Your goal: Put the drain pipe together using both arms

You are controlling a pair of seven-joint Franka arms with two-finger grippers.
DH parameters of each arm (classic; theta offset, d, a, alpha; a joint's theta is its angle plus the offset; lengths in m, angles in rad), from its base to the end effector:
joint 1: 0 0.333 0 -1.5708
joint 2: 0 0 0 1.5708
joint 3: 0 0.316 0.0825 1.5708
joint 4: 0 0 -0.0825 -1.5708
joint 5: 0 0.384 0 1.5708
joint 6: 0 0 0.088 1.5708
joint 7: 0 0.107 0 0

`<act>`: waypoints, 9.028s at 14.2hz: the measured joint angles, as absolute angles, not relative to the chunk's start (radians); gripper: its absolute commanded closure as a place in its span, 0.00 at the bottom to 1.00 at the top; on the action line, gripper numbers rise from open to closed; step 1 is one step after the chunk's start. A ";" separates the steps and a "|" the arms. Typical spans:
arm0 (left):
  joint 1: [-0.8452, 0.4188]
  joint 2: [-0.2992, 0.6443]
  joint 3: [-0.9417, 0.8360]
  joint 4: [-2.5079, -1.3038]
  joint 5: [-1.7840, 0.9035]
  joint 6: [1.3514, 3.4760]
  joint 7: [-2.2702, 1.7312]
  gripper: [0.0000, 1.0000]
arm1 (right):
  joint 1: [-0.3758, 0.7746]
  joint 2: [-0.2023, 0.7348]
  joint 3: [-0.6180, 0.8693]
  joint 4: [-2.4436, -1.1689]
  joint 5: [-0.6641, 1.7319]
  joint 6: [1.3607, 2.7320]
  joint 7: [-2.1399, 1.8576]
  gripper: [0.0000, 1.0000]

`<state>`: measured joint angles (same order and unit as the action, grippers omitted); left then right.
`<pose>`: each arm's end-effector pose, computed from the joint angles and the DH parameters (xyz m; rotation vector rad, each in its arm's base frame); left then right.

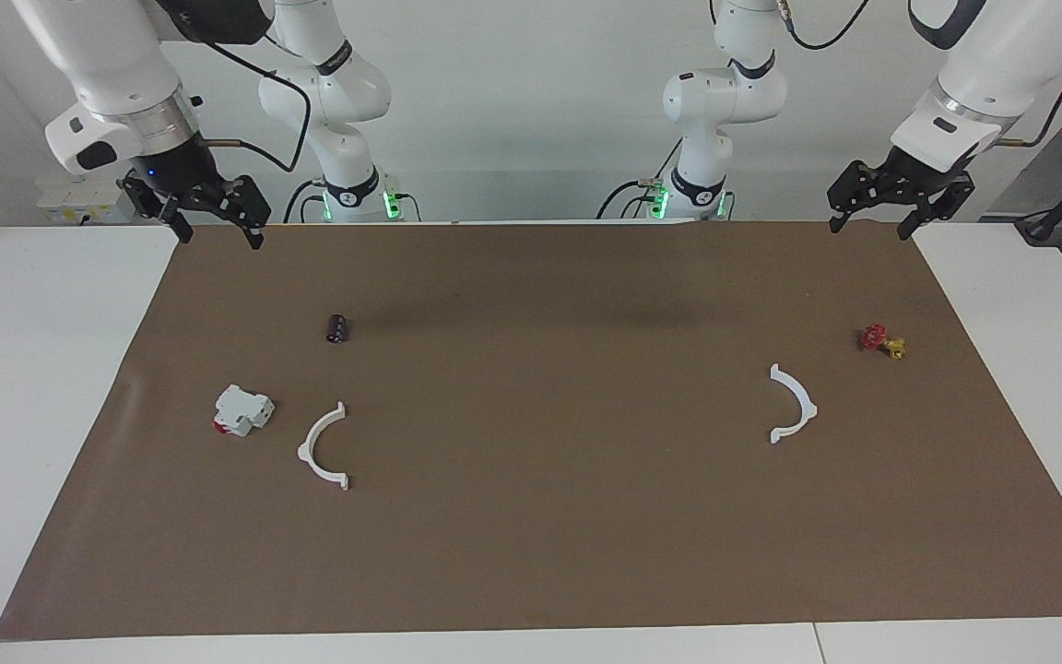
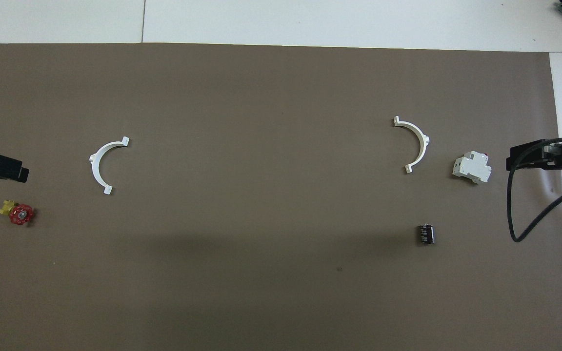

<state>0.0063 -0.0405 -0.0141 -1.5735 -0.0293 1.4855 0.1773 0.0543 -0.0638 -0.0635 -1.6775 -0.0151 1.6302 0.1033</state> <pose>0.5330 -0.0077 0.6380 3.0947 -0.2900 -0.0698 0.5391 -0.0076 0.6140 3.1264 -0.1747 0.0264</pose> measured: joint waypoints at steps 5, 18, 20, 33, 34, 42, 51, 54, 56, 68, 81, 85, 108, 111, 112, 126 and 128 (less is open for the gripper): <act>0.006 -0.041 -0.014 -1.574 -0.029 1.485 0.177 0.00 | 0.056 0.005 -0.061 -1.827 -0.007 1.914 -0.043 0.00; 0.006 -0.041 -0.014 -1.574 -0.029 1.485 0.177 0.00 | 0.084 0.438 -0.052 -1.895 0.082 2.498 -0.499 0.11; 0.006 -0.041 -0.014 -1.574 -0.029 1.485 0.177 0.00 | 0.079 0.446 -0.055 -1.895 0.082 2.502 -0.508 0.28; 0.006 -0.041 -0.014 -1.574 -0.029 1.484 0.177 0.00 | 0.064 0.439 -0.048 -1.867 0.095 2.457 -0.534 1.00; 0.006 -0.041 -0.014 -1.574 -0.029 1.484 0.177 0.00 | 0.065 0.434 -0.048 -1.849 0.095 2.422 -0.514 1.00; 0.006 -0.041 -0.014 -1.574 -0.029 1.484 0.177 0.00 | 0.316 0.265 -0.039 -1.790 0.095 2.140 0.108 1.00; 0.006 -0.041 -0.014 -1.574 -0.029 1.484 0.177 0.00 | 0.560 0.336 -0.038 -1.860 0.013 2.291 0.409 1.00; 0.006 -0.041 -0.014 -1.574 -0.029 1.484 0.177 0.00 | 0.589 0.392 -0.038 -1.864 0.005 2.361 0.410 1.00; 0.006 -0.041 -0.014 -1.574 -0.029 1.483 0.177 0.00 | 0.596 0.408 -0.038 -1.864 0.005 2.381 0.413 1.00; 0.006 -0.041 -0.014 -1.574 -0.029 1.483 0.177 0.00 | 0.621 0.432 -0.039 -1.864 -0.021 2.429 0.462 1.00; 0.006 -0.041 -0.014 -1.574 -0.029 1.483 0.177 0.00 | 0.620 0.435 -0.042 -1.880 -0.024 2.454 0.462 0.00; 0.006 -0.041 -0.014 -1.574 -0.029 1.483 0.177 0.00 | 0.620 0.429 -0.047 -1.876 -0.024 2.453 0.466 0.00; 0.006 -0.041 -0.014 -1.574 -0.029 1.483 0.177 0.00 | 0.129 -0.092 -0.071 -1.629 -0.026 1.593 0.175 0.00; 0.006 -0.041 -0.014 -1.574 -0.029 1.483 0.177 0.00 | 0.129 -0.092 -0.068 -1.635 -0.026 1.579 0.167 0.00; 0.006 -0.041 -0.014 -1.574 -0.029 1.483 0.177 0.00 | 0.129 -0.092 -0.067 -1.640 -0.026 1.577 0.167 0.00; 0.013 -0.041 -0.007 -1.577 -0.029 1.456 0.176 0.00 | 0.129 -0.092 -0.067 -1.647 -0.026 1.577 0.167 0.00; 0.014 -0.041 -0.007 -1.577 -0.029 1.460 0.176 0.00 | 0.129 -0.092 -0.067 -1.648 -0.026 1.577 0.167 0.00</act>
